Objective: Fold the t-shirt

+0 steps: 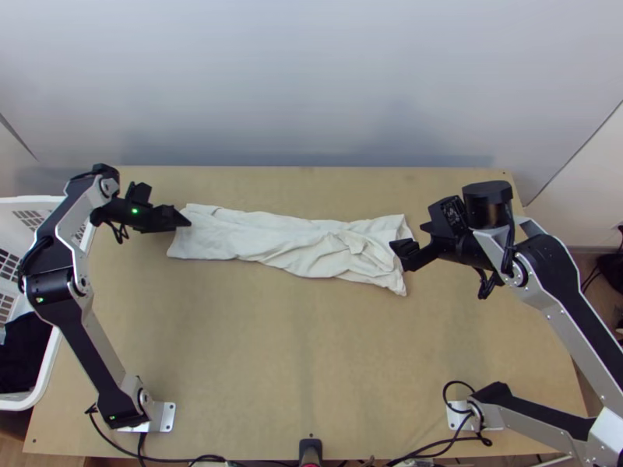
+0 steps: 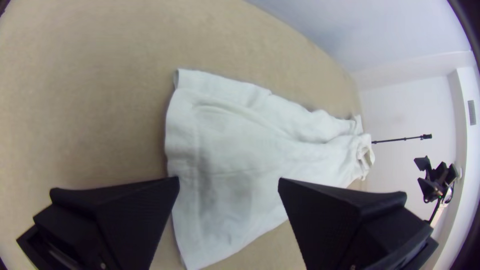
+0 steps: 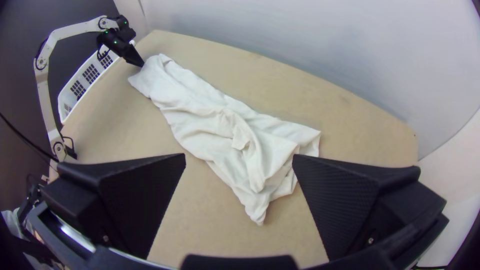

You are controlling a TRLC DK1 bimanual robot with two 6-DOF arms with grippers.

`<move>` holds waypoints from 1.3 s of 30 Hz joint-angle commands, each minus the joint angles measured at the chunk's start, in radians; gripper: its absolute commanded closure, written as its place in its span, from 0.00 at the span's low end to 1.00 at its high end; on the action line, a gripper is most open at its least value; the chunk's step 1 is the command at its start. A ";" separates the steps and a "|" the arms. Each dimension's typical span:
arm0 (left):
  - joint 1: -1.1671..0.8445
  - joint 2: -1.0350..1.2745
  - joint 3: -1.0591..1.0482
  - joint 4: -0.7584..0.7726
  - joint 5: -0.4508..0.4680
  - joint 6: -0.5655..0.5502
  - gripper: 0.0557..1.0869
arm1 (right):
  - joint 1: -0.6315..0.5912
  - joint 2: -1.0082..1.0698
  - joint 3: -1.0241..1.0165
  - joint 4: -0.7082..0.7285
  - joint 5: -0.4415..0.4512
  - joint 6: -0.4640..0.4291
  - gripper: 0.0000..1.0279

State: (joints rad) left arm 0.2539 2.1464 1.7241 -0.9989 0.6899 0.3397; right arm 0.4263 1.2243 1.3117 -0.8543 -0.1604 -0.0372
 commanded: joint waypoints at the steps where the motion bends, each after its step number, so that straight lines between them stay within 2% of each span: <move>1: -0.025 0.009 -0.004 0.028 -0.001 -0.018 0.07 | 0.002 -0.002 0.008 -0.014 0.001 0.000 0.04; 16: -0.042 0.040 0.003 0.037 -0.001 -0.028 0.07 | 0.005 -0.006 0.015 -0.051 -0.001 0.003 0.04; 19: -0.053 0.041 0.005 0.037 -0.001 -0.028 0.11 | 0.006 -0.009 0.015 -0.054 -0.001 0.005 0.04; 21: -0.059 0.044 0.005 0.037 -0.001 -0.031 0.18 | 0.006 -0.013 0.017 -0.058 -0.001 0.007 0.04; 24: -0.068 0.064 0.003 0.037 -0.009 -0.033 0.18 | 0.006 -0.019 0.017 -0.066 -0.001 0.011 0.04; 25: -0.071 0.072 0.003 0.037 -0.027 -0.033 0.21 | 0.006 -0.020 0.017 -0.071 -0.001 0.013 0.04; 26: -0.073 0.075 0.000 0.037 -0.030 -0.031 0.28 | 0.006 -0.023 0.017 -0.074 -0.001 0.013 0.04; 28: -0.071 0.075 -0.003 0.046 -0.029 -0.031 0.56 | 0.006 -0.028 0.017 -0.081 0.001 0.013 0.04; 30: -0.073 0.067 -0.004 0.057 -0.027 -0.033 0.91 | 0.006 -0.034 0.014 -0.086 -0.001 0.014 0.04; 31: -0.074 0.061 -0.003 0.057 -0.027 -0.036 0.96 | 0.006 -0.036 0.012 -0.088 0.001 0.014 0.04; 39: -0.065 -0.013 0.025 0.059 -0.018 -0.111 0.96 | 0.006 -0.039 -0.008 -0.086 0.001 0.020 0.04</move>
State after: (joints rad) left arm 0.1822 2.1746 1.7222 -0.9470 0.6640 0.2787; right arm 0.4320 1.1908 1.3151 -0.9371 -0.1608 -0.0208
